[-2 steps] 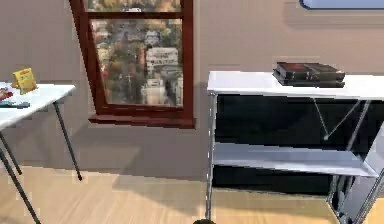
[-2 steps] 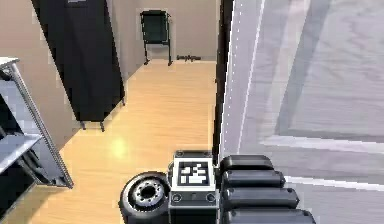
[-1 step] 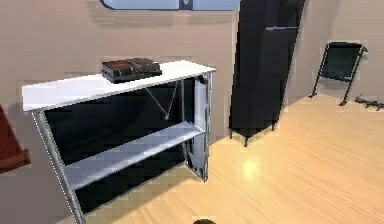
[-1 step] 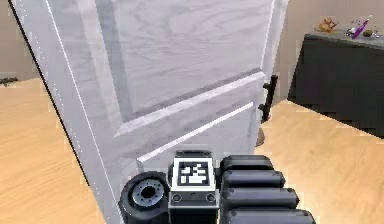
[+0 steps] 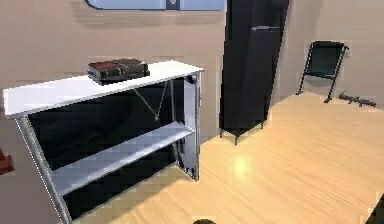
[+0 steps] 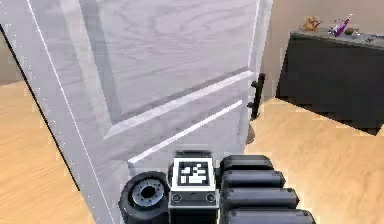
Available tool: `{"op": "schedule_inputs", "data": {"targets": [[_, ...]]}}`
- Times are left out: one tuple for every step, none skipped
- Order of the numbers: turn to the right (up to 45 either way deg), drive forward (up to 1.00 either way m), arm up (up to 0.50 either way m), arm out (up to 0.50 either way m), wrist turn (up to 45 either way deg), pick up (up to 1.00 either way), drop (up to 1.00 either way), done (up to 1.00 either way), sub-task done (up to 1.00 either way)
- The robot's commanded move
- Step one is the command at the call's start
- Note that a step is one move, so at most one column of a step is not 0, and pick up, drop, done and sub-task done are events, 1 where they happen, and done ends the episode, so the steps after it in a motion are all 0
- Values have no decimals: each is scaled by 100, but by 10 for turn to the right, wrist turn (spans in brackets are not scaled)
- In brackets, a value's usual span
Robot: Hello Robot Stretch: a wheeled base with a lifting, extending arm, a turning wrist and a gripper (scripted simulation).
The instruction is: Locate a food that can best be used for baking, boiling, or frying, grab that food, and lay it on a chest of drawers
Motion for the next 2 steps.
{"op": "schedule_inputs", "data": {"targets": [[0,65,0,0,0,0,0,0,0],[450,0,0,0,0,0,0,0,0]]}}
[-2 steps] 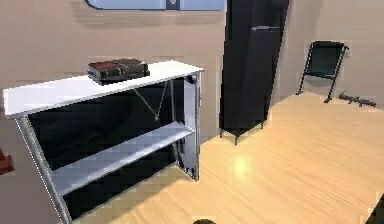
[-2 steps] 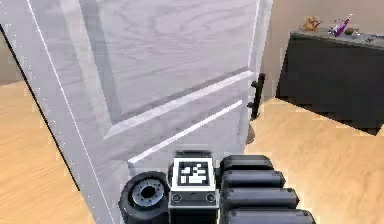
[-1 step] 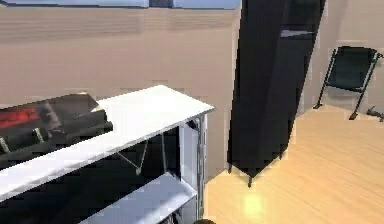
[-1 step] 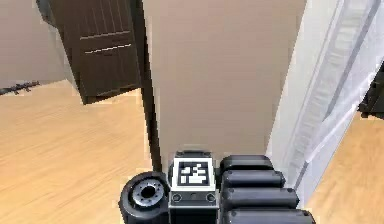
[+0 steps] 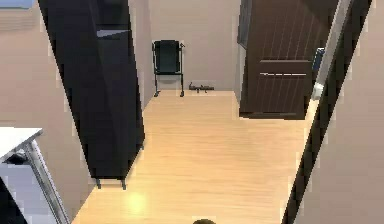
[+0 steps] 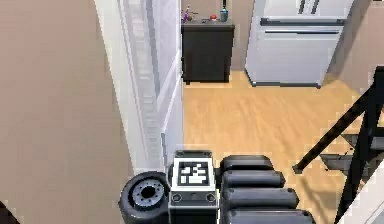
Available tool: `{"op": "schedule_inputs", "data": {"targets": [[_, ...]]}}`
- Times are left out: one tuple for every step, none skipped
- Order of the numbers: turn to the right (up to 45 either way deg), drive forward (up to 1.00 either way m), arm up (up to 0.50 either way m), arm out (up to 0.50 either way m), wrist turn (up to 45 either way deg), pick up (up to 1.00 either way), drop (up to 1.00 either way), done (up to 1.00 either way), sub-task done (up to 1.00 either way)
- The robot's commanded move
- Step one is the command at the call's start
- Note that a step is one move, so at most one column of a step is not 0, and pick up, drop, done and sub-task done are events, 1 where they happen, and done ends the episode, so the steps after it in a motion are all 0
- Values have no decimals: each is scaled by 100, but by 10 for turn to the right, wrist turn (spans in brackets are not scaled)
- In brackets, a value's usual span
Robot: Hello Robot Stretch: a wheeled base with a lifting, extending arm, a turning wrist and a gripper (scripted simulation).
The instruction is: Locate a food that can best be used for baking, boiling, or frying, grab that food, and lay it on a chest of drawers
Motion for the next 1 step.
{"op": "schedule_inputs", "data": {"targets": [[120,0,0,0,0,0,0,0,0]]}}
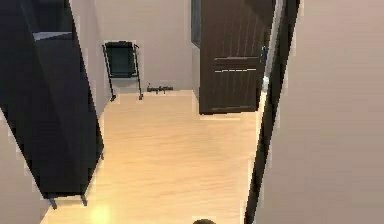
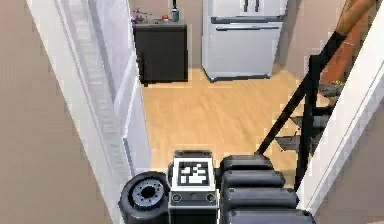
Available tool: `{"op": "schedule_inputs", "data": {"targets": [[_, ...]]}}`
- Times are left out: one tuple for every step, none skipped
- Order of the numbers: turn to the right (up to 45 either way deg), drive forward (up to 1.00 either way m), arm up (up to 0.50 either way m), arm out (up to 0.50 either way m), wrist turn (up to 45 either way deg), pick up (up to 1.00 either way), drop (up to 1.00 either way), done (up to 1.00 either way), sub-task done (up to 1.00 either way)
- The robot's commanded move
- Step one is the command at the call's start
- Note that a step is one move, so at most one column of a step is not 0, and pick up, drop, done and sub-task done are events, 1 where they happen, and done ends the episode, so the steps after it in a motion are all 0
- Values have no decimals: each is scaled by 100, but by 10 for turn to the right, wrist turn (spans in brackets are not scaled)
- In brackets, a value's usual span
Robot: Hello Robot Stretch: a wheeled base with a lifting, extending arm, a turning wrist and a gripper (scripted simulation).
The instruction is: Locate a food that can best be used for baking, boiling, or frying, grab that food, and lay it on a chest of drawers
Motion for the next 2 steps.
{"op": "schedule_inputs", "data": {"targets": [[0,100,0,0,0,0,0,0,0],[30,0,0,0,0,0,0,0,0]]}}
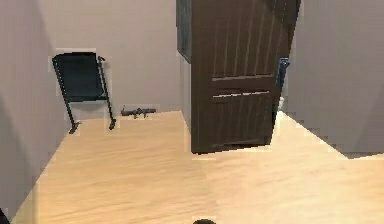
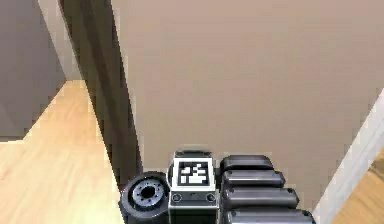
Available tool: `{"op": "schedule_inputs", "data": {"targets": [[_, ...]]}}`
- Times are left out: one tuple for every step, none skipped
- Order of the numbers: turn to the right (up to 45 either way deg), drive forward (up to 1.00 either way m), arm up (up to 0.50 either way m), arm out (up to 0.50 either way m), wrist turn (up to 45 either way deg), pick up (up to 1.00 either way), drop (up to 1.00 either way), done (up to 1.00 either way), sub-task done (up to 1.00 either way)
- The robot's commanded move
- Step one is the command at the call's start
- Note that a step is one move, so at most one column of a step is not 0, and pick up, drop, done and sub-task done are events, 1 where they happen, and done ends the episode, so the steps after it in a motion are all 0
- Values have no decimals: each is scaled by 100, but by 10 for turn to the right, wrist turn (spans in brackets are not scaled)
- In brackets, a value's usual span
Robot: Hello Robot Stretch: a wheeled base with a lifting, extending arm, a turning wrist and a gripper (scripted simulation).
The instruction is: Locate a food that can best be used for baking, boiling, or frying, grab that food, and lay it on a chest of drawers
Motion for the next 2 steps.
{"op": "schedule_inputs", "data": {"targets": [[0,20,0,0,0,0,0,0,0],[450,0,0,0,0,0,0,0,0]]}}
